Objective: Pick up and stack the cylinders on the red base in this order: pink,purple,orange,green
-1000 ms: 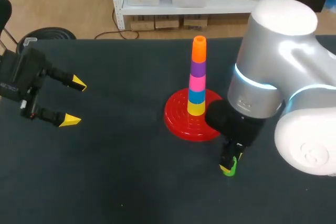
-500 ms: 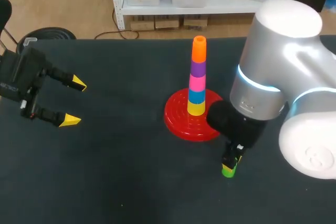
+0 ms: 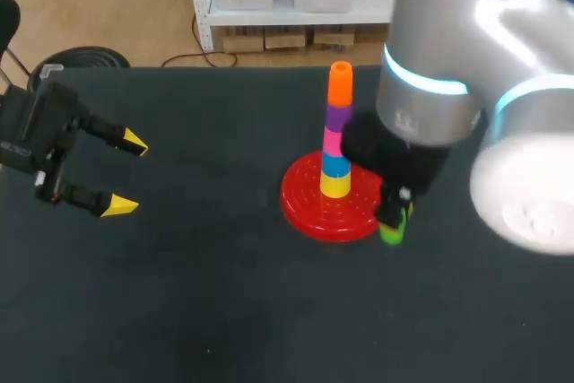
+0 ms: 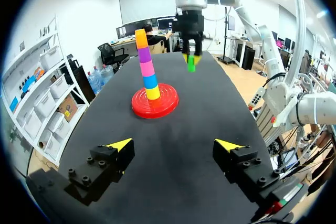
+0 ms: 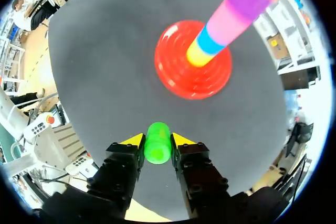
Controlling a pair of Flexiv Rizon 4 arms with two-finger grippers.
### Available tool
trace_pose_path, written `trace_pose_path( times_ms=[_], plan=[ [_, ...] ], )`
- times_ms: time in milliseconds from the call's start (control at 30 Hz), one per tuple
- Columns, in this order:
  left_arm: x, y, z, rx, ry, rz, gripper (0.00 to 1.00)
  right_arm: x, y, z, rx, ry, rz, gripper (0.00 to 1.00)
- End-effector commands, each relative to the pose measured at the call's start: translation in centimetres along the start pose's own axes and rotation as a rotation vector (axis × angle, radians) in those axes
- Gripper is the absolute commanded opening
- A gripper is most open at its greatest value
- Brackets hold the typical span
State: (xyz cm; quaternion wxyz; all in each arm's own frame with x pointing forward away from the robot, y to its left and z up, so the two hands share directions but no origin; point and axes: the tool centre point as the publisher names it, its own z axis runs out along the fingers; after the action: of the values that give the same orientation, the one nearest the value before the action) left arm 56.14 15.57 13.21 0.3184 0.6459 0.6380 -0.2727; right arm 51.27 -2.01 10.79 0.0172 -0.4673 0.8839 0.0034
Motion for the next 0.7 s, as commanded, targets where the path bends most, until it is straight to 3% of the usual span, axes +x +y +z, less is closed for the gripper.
trace_pose_path(
  times_ms=[33,100,167,267,433,700],
  plan=[
    [0.1,0.0,0.1,-0.002,-0.002,0.002,1.00,-1.4,-2.0,-5.1,-0.013,0.017,-0.035,0.00],
    [0.1,0.0,0.1,-0.002,-0.002,0.002,1.00,-2.3,-3.3,-6.8,0.026,0.044,-0.053,0.00],
    [0.1,0.0,0.1,-0.002,-0.002,0.002,1.00,-3.2,-4.4,-8.7,0.118,0.074,-0.054,0.00],
    [0.1,0.0,0.1,-0.002,-0.002,0.002,1.00,-4.4,-5.9,-11.4,0.163,0.055,-0.063,0.00],
    [0.1,0.0,0.1,-0.002,-0.002,0.002,1.00,-5.7,-7.7,-14.4,0.176,0.014,-0.070,0.00],
    [0.1,0.0,0.1,-0.002,-0.002,0.002,1.00,-7.8,-8.5,-17.0,0.226,0.001,-0.118,0.00]
  ],
)
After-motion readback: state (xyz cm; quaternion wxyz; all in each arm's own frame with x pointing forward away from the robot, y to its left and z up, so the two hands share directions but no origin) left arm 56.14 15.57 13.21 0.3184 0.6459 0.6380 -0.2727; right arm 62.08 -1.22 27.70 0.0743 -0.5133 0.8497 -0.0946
